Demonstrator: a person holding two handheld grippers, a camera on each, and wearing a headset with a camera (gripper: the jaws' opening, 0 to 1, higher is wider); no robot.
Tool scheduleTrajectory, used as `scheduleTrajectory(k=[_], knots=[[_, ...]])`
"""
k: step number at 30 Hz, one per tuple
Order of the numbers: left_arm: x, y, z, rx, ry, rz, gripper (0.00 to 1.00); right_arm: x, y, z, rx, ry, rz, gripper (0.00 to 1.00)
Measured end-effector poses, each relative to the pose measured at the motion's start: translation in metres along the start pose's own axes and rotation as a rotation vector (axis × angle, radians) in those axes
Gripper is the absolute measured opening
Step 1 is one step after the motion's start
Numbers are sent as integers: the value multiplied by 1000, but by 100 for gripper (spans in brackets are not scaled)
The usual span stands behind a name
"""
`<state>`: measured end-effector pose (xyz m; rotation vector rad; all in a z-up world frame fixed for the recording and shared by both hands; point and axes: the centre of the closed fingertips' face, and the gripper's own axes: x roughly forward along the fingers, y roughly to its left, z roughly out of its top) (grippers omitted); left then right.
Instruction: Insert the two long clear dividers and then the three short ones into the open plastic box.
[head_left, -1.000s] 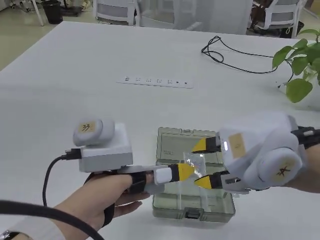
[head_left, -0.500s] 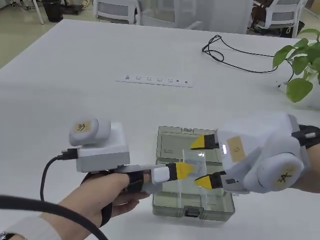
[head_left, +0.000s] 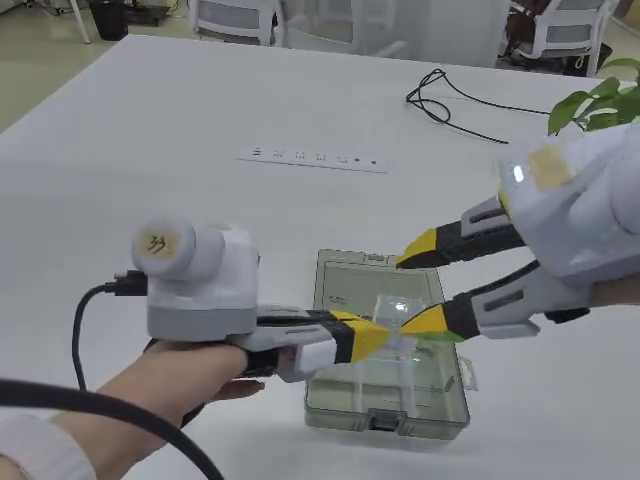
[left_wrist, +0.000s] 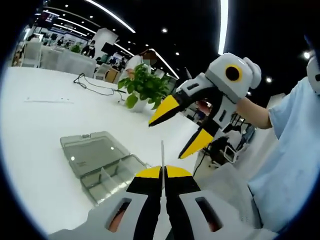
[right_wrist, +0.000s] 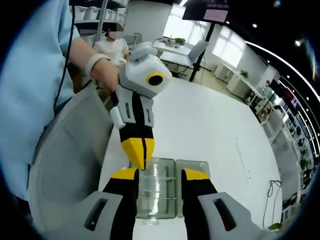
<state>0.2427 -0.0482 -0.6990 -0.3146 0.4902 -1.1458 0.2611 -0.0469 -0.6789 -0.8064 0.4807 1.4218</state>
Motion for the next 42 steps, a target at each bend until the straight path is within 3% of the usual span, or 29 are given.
scheduleTrajectory(k=[6,9,12,19,30,42], knots=[[-2,-16,3,117,-7,-67,0,-7,21,-1,38,11,139,24],[-2,-22,-3,170,33,-81,0,-8,18,-4,53,10,161,19],[-1,-24,-9,212,66,-88,0,-9,27,-4,51,24,197,16],[0,-27,-15,275,93,-98,0,-10,38,-9,60,49,265,9],[-1,-30,-17,343,98,-112,0,-7,53,-12,61,77,318,3],[0,-29,-23,339,117,-110,0,-5,60,-11,80,105,334,2]])
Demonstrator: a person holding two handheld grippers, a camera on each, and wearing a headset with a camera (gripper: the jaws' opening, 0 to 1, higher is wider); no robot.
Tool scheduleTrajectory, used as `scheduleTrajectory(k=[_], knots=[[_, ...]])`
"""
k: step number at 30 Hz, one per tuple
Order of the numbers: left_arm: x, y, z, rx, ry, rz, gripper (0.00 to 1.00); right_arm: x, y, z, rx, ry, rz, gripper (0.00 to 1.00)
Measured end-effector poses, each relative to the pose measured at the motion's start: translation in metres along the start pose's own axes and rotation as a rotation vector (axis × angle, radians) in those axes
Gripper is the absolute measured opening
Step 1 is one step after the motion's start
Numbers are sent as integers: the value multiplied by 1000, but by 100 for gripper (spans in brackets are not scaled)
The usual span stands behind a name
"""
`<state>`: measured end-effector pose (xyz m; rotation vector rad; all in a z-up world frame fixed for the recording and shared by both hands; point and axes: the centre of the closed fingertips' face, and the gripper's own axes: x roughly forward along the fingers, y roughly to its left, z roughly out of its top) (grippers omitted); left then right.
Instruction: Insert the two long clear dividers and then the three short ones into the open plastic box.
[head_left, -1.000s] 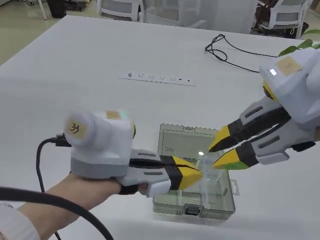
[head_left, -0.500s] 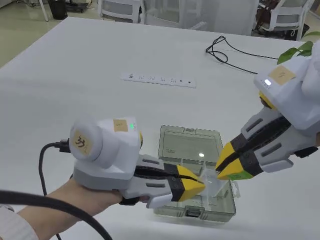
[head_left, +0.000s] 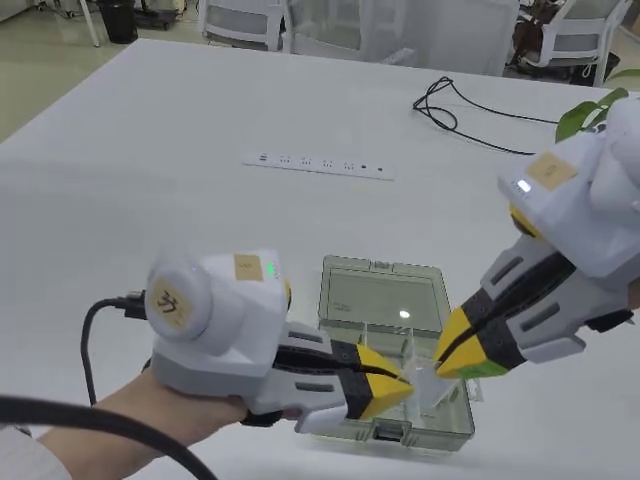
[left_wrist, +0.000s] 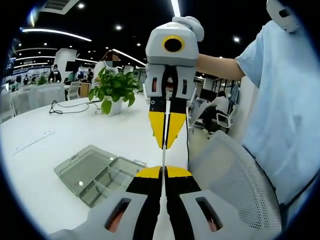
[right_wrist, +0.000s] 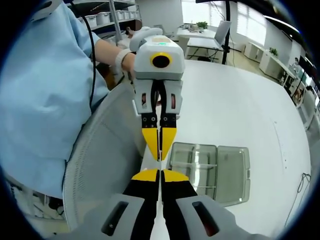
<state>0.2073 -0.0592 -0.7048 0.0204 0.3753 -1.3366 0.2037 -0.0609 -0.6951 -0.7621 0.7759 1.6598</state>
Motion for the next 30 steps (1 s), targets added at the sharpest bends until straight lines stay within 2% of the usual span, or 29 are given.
scheduleTrajectory(k=[3,4,7,12,18,23,30], knots=[[0,4,0,5,4,17,0,-2,-4,-1,15,4,-7,2],[0,8,-4,4,24,35,1,-3,-5,-2,25,7,-7,2],[-3,17,-10,-6,39,82,13,-7,-11,-6,39,25,-35,2],[-11,28,-17,-17,43,135,26,-13,-27,-23,76,78,-94,2],[-17,38,-21,-21,48,190,39,-14,-33,-34,103,117,-120,2],[-22,44,-25,-18,58,226,51,-12,-43,-49,122,163,-140,2],[-30,54,-35,-26,78,284,70,-8,-53,-63,144,197,-145,2]])
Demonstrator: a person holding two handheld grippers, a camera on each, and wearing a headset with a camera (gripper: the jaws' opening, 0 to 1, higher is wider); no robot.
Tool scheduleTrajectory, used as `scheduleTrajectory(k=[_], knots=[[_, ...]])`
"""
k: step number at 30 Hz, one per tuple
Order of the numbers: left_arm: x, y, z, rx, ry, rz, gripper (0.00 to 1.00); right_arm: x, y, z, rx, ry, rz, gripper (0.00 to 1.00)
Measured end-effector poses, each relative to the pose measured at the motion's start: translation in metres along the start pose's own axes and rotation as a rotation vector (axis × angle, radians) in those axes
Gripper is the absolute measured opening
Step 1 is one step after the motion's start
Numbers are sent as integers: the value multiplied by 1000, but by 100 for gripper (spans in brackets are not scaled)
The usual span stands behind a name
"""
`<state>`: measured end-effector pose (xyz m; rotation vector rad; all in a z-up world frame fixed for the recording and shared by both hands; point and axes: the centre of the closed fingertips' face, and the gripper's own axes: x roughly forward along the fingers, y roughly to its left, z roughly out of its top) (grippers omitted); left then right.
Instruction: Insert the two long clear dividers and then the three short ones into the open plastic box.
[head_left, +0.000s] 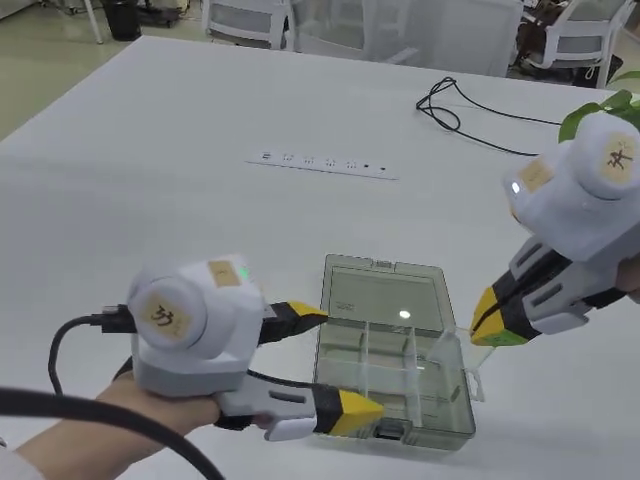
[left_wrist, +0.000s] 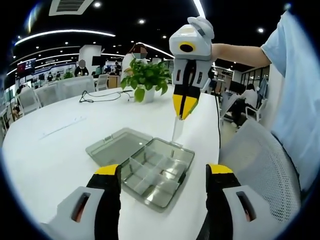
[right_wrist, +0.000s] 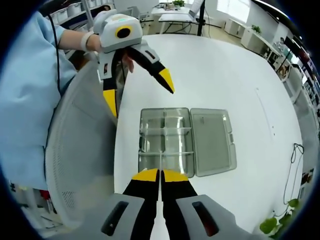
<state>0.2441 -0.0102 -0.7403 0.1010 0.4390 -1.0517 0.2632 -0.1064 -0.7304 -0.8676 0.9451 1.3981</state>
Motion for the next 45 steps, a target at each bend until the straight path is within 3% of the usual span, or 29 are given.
scheduleTrajectory(k=[11,19,45], knots=[[-7,16,-22,-21,53,87,100,13,-4,-9,4,35,4,2],[-13,19,-27,-31,62,106,100,23,-6,-10,5,46,6,2],[-14,15,-33,-41,69,89,97,45,-6,-14,-37,112,23,2]])
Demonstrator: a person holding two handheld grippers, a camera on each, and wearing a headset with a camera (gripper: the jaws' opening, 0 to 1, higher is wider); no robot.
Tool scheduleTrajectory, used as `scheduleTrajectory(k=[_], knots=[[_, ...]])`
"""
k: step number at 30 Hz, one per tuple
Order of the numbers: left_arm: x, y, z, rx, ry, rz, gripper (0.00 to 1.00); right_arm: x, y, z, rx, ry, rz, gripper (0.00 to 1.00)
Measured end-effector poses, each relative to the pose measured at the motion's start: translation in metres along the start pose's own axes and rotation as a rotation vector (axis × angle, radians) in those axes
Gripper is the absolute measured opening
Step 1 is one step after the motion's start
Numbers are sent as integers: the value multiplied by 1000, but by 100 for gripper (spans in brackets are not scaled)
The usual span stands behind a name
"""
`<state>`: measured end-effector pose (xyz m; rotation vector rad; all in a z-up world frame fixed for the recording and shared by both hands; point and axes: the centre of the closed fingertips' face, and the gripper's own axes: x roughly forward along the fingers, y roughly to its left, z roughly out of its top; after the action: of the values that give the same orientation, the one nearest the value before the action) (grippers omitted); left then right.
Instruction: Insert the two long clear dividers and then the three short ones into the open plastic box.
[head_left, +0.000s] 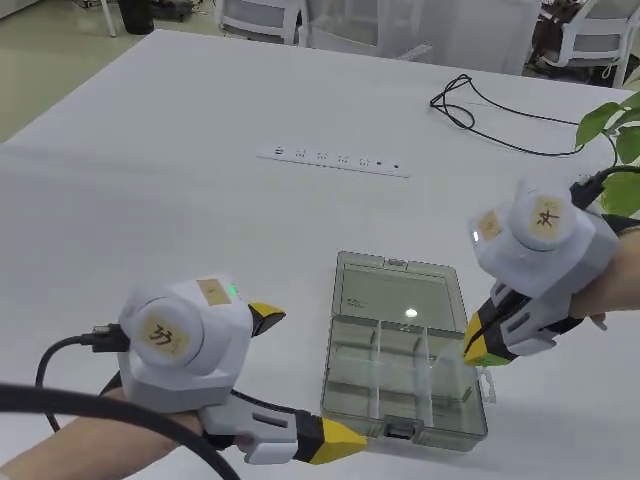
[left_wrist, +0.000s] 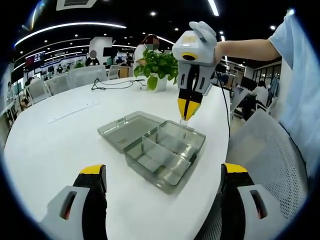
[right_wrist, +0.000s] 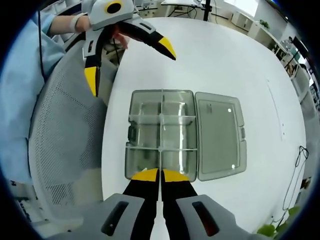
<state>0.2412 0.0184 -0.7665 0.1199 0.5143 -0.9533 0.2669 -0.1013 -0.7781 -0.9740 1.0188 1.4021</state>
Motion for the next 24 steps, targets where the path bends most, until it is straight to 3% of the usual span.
scheduleTrajectory(k=[21,24], knots=[[-1,0,-2,-4,4,0,95,36,-4,-13,-6,46,12,2],[-1,1,-2,-4,3,0,95,34,-4,-13,-5,51,11,2]])
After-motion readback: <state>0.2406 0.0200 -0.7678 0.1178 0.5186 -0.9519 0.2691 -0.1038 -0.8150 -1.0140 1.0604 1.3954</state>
